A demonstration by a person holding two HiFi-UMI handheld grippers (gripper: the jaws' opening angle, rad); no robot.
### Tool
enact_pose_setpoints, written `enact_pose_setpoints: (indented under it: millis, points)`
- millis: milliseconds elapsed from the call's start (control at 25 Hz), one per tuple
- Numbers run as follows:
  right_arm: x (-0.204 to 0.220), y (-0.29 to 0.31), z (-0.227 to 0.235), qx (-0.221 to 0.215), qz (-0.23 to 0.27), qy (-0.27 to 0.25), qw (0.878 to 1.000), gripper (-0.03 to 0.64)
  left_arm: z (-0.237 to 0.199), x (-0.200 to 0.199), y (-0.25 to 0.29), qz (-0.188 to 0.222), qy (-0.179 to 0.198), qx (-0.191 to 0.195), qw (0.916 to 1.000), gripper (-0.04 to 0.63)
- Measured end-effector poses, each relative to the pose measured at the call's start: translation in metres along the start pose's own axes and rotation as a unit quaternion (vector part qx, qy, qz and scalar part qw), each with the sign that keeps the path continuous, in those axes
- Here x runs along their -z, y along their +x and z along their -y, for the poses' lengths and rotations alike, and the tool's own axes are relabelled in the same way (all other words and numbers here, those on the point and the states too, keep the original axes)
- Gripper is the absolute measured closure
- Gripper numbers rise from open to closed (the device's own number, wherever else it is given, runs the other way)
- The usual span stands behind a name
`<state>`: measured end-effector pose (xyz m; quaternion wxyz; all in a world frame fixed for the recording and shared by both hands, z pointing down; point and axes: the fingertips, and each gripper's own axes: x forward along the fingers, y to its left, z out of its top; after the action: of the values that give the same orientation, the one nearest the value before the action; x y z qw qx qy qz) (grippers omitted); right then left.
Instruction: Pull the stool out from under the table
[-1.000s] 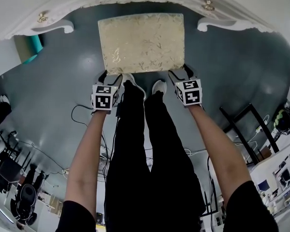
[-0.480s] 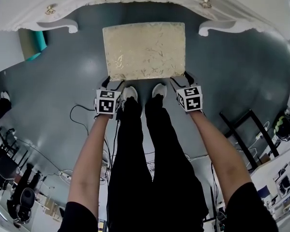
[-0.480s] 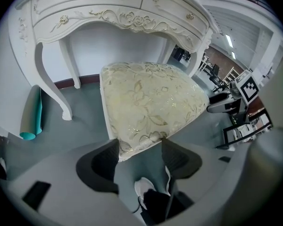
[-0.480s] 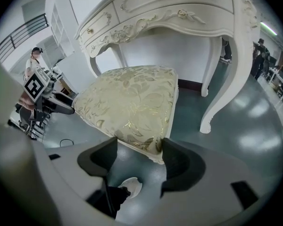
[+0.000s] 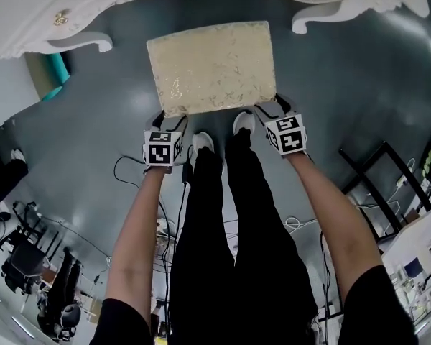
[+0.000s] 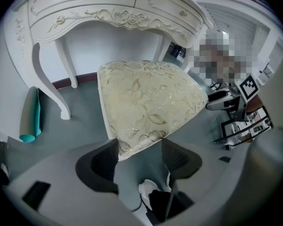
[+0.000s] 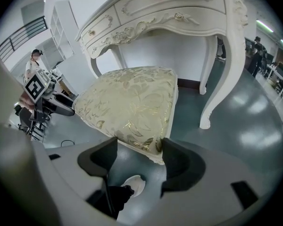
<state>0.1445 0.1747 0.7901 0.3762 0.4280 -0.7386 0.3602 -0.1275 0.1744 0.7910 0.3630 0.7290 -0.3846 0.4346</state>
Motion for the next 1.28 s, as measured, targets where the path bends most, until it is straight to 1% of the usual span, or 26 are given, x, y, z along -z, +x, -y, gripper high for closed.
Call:
enact_pose_setpoints:
  millis: [80,200,320,480,560,720,920,1040,1160,1280]
  points:
    - [0.008,-0.002,-0.003,0.003,0.001,0.006,1.0,0.305,0.002,0.005,0.0,-0.005,0.008,0.004,0.9999,0.299]
    - [0.016,-0.005,-0.005,0.005,0.0,0.009,1.0,0.305,0.008,0.013,-0.002,-0.012,0.011,0.01,0.9998,0.299]
    - [0.027,-0.009,-0.01,0.008,-0.008,0.009,1.0,0.305,0.014,0.025,-0.005,-0.025,0.021,0.008,0.9994,0.3]
    - [0.045,-0.013,-0.022,0.012,-0.018,0.017,1.0,0.304,0.016,0.04,-0.007,-0.038,0.011,0.007,0.9992,0.299]
    - [0.053,-0.016,-0.025,0.01,-0.021,0.015,1.0,0.304,0.02,0.047,-0.009,-0.042,0.016,0.011,0.9989,0.299]
    - [0.065,-0.023,-0.029,0.007,-0.023,0.015,1.0,0.307,0.025,0.055,-0.013,-0.037,0.018,0.011,0.9991,0.299]
    - [0.064,-0.023,-0.029,0.013,-0.019,0.024,0.999,0.307,0.022,0.055,-0.013,-0.036,0.024,0.011,0.999,0.299]
    - [0.066,-0.023,-0.029,0.021,-0.02,0.023,0.999,0.307,0.022,0.056,-0.014,-0.037,0.013,0.014,0.9991,0.299]
    - [0.065,-0.034,-0.023,0.029,-0.014,0.011,0.999,0.307,0.023,0.052,-0.022,-0.021,0.004,0.004,0.9998,0.299]
    - [0.051,-0.049,-0.027,0.011,0.012,0.03,0.999,0.307,0.024,0.053,-0.036,-0.014,-0.009,0.012,0.9998,0.299]
